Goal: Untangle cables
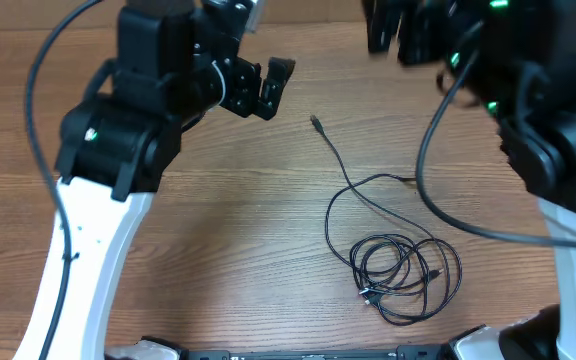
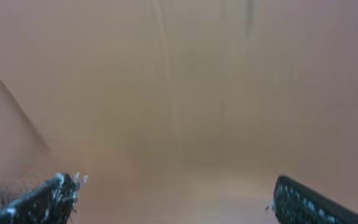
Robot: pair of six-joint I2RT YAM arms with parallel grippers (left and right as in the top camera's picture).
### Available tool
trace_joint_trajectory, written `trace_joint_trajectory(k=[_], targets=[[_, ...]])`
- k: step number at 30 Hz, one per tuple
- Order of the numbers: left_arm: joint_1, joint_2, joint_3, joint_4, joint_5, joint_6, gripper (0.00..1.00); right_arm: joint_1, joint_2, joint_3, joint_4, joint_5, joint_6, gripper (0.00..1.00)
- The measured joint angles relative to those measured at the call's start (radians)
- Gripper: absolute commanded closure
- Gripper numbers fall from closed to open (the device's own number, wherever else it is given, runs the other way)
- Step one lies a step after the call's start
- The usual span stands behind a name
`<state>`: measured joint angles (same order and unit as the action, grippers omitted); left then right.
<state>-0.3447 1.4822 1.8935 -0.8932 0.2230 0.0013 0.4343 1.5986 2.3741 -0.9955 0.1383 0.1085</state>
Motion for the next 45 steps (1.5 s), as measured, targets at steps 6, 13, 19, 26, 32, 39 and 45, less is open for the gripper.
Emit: trace_joint_trajectory(k=[6,13,19,26,32,39,45], targets=[[0.000,-0.059,0.003,-0.024,-0.004,-0.033,0.00,0.000,-0.109,0.024,0.212,0.038,-0.122,0.02],[0.000,-0.060,0.006,-0.072,-0.008,-0.048,0.00,0.000,-0.480,-0.570,0.428,0.117,-0.173,0.00],[0.000,-0.059,0.006,-0.093,-0.011,-0.052,0.00,0.000,-0.835,-1.134,0.646,0.182,-0.196,0.00],[0.000,-0.059,0.006,-0.124,-0.011,-0.052,0.00,0.000,-1.094,-1.312,0.377,0.303,-0.021,0.00],[0.000,-0.059,0.006,-0.133,-0.011,-0.052,0.00,0.000,-0.948,-1.338,-0.039,0.341,0.378,0.00],[0.000,-0.059,0.006,-0.163,-0.011,-0.051,0.00,0.000,-0.637,-1.374,-0.193,0.335,0.780,0.15],[0.000,-0.059,0.006,-0.184,-0.011,-0.050,0.00,0.000,-0.428,-1.403,-0.190,0.282,0.951,0.21]])
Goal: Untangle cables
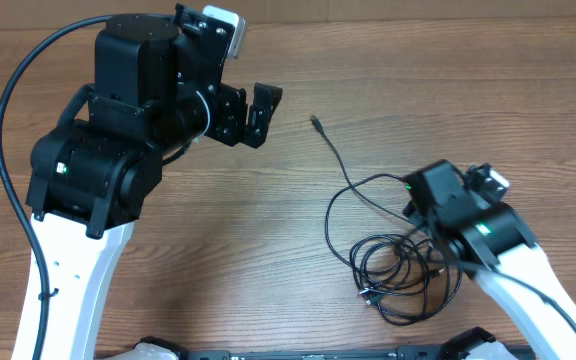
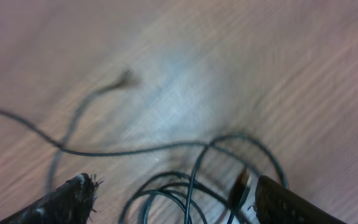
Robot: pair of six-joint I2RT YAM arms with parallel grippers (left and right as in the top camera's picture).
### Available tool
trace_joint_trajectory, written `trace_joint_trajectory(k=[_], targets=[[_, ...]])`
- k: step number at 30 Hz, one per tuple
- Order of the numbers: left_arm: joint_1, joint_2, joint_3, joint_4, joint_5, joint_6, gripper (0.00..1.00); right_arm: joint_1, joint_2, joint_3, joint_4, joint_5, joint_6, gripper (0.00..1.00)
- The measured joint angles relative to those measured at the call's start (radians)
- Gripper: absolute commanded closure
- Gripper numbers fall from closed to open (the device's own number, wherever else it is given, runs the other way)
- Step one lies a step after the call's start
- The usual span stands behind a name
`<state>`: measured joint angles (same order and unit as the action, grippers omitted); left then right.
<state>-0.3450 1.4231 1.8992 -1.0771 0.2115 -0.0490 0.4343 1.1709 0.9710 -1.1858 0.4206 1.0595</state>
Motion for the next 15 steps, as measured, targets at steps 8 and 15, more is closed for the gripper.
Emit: trace_joint_trajectory(k=[8,15], targets=[[0.000,0.000,0.000,-0.002,0.000,0.003,0.00,0.000,0.145,-0.071,0.041,-0.099,0.150,0.27],[0.000,0.000,0.000,-0.005,0.000,0.003,0.00,0.000,0.146,-0.119,0.079,-0.201,0.202,0.29]])
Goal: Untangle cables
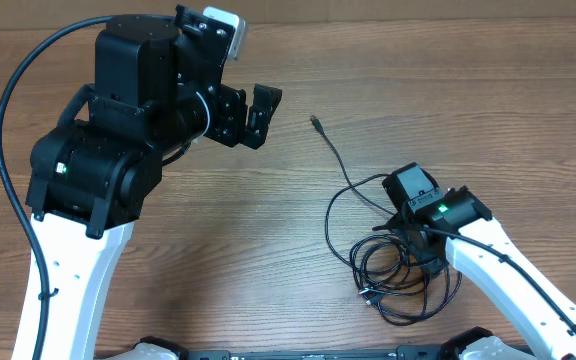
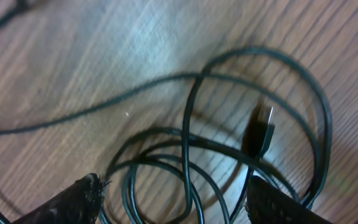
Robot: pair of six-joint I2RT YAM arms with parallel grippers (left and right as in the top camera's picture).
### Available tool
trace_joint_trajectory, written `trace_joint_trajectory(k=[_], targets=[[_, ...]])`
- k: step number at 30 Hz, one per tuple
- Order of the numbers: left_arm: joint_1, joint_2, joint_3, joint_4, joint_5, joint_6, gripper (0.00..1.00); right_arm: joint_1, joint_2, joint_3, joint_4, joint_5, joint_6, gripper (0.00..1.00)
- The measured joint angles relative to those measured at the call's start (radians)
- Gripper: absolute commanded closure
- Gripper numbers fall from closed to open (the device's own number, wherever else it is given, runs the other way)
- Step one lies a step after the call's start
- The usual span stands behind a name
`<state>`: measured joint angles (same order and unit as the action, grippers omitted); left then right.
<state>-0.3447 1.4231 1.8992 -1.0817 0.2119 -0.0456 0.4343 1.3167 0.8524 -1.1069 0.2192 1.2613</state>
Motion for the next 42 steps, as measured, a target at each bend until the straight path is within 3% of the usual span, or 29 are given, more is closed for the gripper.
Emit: trace_joint_trajectory(k=[20,21,22,23,31,36,42], targets=[[0.000,0.000,0.000,-0.041,0.000,0.047,0.00,0.000,0.000,-0.192,0.180,-0.078,0.021,0.31],[0.000,0.000,0.000,-0.041,0.000,0.048,0.00,0.000,0.000,-0.203,0.189,-0.076,0.022,0.37],[0.000,0.000,0.000,-0.040,0.000,0.048,0.00,0.000,0.000,-0.212,0.199,-0.075,0.019,0.73],[0.000,0.000,0.000,-0.041,0.000,0.048,0.00,0.000,0.000,-0.219,0.206,-0.073,0.020,0.96],[0.000,0.000,0.000,-0.038,-0.005,0.049,0.00,0.000,0.000,-0.237,0.276,-0.048,0.014,0.96],[0.000,-0.001,0.000,-0.033,-0.013,0.049,0.00,0.000,0.000,-0.233,0.384,-0.027,-0.066,0.96],[0.000,-0.043,0.013,-0.033,-0.097,0.049,0.00,0.000,0.003,-0.038,0.375,-0.028,-0.246,0.96]])
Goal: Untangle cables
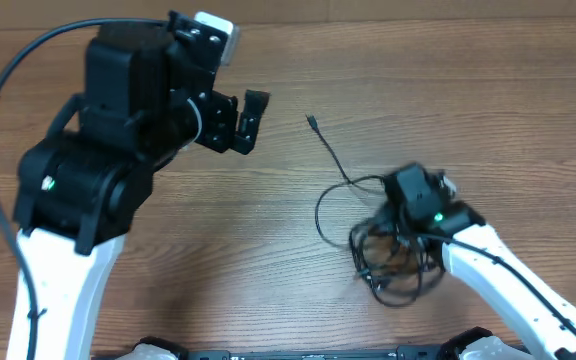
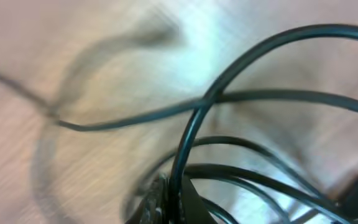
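A thin black cable lies in a tangled coil (image 1: 396, 268) on the wooden table (image 1: 218, 250). One loose end runs up and to the left to a small plug (image 1: 311, 122). My right gripper (image 1: 403, 228) is down in the coil. In the right wrist view it (image 2: 174, 194) is shut on one strand of the cable (image 2: 194, 130), which rises from between its tips, and other loops (image 2: 272, 96) cross behind, blurred. My left gripper (image 1: 243, 118) hangs open at the back left, well away from the cable, with nothing in it.
The left arm's bulky black body (image 1: 118, 130) and its white link (image 1: 63, 290) fill the left side. The right arm's white link (image 1: 508, 280) runs off to the lower right. The table's near edge carries a black rail (image 1: 318, 354).
My right gripper was open over the coil and is now shut on a strand. The coil has bunched up and shifted slightly left. The left arm has moved a little to the left.
The right arm first stood high at the back right, open, with the coil spread loosely on the table. It was then down beside the coil, then low over it, still open. Now it grips a strand and the loops are drawn together.
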Robot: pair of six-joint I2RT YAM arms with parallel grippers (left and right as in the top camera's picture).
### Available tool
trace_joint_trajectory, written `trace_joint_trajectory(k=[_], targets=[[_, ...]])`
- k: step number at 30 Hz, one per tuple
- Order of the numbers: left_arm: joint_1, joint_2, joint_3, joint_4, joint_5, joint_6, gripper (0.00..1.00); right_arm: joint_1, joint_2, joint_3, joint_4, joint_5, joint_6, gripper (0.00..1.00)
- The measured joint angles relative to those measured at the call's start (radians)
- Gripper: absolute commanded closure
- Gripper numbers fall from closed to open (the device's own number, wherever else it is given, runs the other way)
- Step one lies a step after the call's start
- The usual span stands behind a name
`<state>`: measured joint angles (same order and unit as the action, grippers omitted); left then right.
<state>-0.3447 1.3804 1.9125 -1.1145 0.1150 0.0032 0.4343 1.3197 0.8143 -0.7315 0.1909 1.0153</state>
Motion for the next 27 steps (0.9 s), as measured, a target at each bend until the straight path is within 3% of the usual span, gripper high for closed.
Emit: trace_joint_trajectory(k=[9,15,19,27], targets=[[0.000,-0.143,0.036,-0.012,-0.182,0.000,0.00,0.000,0.006,0.577,-0.043,-0.029,-0.250,0.96],[0.000,-0.146,0.039,-0.036,-0.231,0.000,0.00,0.000,0.060,0.931,-0.021,-0.099,-0.358,0.96],[0.000,-0.139,0.039,-0.039,-0.240,-0.001,0.00,0.000,0.144,1.022,-0.034,-0.195,-0.384,0.96],[0.000,-0.139,0.039,-0.039,-0.245,-0.001,0.00,0.025,0.477,1.004,-0.248,-0.324,-0.412,0.96]])
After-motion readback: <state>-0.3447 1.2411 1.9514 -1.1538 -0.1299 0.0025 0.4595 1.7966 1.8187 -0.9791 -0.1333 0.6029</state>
